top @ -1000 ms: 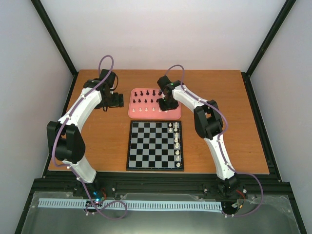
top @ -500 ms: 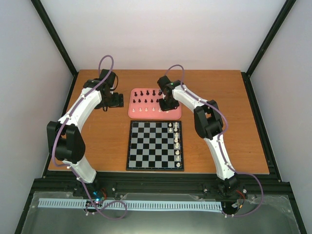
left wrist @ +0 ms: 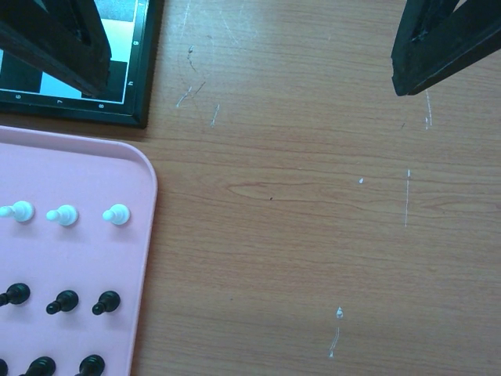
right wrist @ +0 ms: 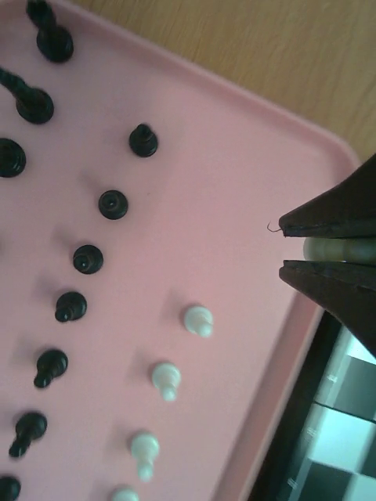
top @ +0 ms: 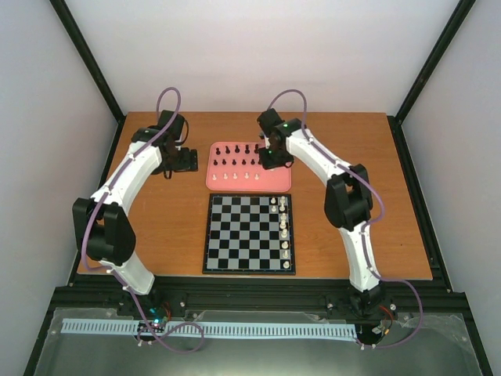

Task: Set up the chess pieces on the board
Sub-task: Pick up the chess piece from the storage box, then place the chess piece on the chessboard.

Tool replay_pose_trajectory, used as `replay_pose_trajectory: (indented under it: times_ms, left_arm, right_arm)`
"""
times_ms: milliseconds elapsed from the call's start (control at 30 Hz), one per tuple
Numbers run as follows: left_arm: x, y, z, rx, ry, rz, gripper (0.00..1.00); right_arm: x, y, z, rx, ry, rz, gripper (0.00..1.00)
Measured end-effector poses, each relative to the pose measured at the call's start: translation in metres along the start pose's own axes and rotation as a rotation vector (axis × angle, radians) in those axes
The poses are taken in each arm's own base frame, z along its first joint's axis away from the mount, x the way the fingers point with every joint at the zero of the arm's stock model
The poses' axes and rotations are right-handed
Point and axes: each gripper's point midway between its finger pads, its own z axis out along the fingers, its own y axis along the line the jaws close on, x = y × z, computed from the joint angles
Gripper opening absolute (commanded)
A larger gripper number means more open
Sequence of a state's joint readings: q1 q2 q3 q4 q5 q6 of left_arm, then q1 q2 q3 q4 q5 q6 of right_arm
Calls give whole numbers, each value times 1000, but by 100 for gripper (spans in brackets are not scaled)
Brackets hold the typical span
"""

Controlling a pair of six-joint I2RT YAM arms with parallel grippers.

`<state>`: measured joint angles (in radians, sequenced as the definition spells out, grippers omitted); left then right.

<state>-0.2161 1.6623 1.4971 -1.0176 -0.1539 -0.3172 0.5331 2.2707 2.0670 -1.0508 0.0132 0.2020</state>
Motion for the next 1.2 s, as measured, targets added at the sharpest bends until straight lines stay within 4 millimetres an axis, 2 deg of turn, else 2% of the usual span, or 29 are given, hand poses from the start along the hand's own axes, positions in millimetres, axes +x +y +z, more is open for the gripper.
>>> replay_pose_trajectory:
  times_ms: [67,167,267,433,567,633,833,1200]
  left_arm:
    - [-1,0,-2,2,-6,-1,100]
    - [-1,0,-5,4,-12,-2,100]
    - [-1,0,-5,4,-14,-2,100]
    - [-2,0,-5,5,-14,-2,100]
    - [-2,0,-5,5,-14,-2,100]
    - [-1,0,-5,4,-14,-2,100]
    - [-1,0,-5,4,-14,-2,100]
    - [-1,1,-4,3,-11,-2,100]
  right_arm:
    - [2,3,-19,-9,-23,-4,3]
    - [18,7,-45,-16,-30,-10,3]
    - [51,20,-58,-36,-3,-25,3]
    - [114,37,-51,-72,102,-43,3]
    - [146,40,-35,-80,168,-35,3]
    - [152,41,-28,-85,178,-28,3]
    - [153,45,-21,-103,165,-23,3]
    - [148,52,-19,-115,136,-29,3]
